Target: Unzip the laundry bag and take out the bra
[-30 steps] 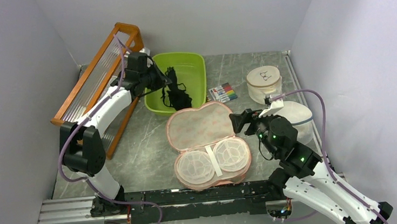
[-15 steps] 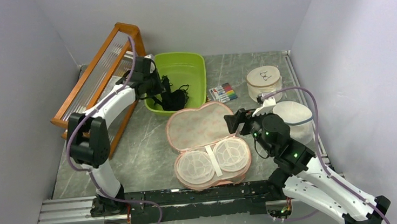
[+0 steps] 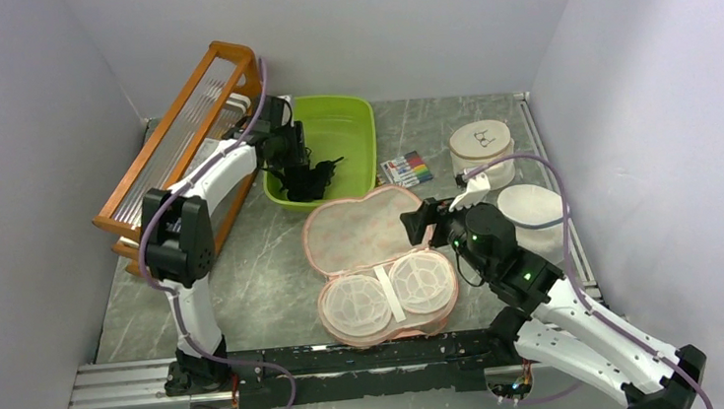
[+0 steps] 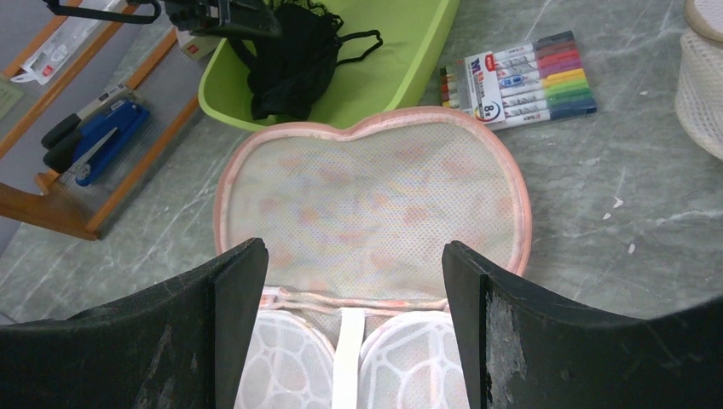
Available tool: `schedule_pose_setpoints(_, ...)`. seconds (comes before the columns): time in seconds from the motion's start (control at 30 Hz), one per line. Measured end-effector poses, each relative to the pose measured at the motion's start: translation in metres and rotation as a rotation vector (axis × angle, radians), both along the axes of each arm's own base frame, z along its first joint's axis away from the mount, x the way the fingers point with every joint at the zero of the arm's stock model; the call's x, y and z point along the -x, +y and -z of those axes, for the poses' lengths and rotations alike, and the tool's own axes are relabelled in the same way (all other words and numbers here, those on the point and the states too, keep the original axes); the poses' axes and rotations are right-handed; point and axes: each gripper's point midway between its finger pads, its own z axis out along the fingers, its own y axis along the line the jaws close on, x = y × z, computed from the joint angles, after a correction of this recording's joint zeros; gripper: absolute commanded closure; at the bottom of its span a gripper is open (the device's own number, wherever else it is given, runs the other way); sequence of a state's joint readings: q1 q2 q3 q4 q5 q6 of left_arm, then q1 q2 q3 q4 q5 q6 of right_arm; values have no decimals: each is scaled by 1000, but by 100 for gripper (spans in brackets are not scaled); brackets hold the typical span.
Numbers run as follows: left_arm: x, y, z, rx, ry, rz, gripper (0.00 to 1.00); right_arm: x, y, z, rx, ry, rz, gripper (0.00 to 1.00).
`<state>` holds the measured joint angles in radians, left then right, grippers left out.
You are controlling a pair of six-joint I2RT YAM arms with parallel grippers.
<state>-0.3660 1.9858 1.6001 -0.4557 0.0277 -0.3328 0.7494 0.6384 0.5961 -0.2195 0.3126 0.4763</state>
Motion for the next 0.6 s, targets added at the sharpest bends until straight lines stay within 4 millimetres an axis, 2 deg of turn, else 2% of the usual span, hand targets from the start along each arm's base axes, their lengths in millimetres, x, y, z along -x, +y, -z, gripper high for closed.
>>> schedule_pose_setpoints(0.1,11,2,-18,-3,-27,12,32,-1,4,0,-11,1,-9,24)
schedule_pose_setpoints(0.2,27,6,-45,10,-65,18,27,-3,9,2,-16,6,-19,24)
schedule_pose_setpoints(0.3,44,12,-75,31,-117,20,20,-6,15,12,-8,25,-34,24)
schedule_pose_setpoints(0.37,56,17,-88,41,-142,20,16,-7,20,19,-3,39,-46,24)
schedule_pose_setpoints(0.47,68,22,-90,40,-143,19,15,-8,25,28,1,57,-63,24)
schedule_pose_setpoints(0.6,72,25,-74,15,-99,13,16,-10,32,33,1,69,-82,24)
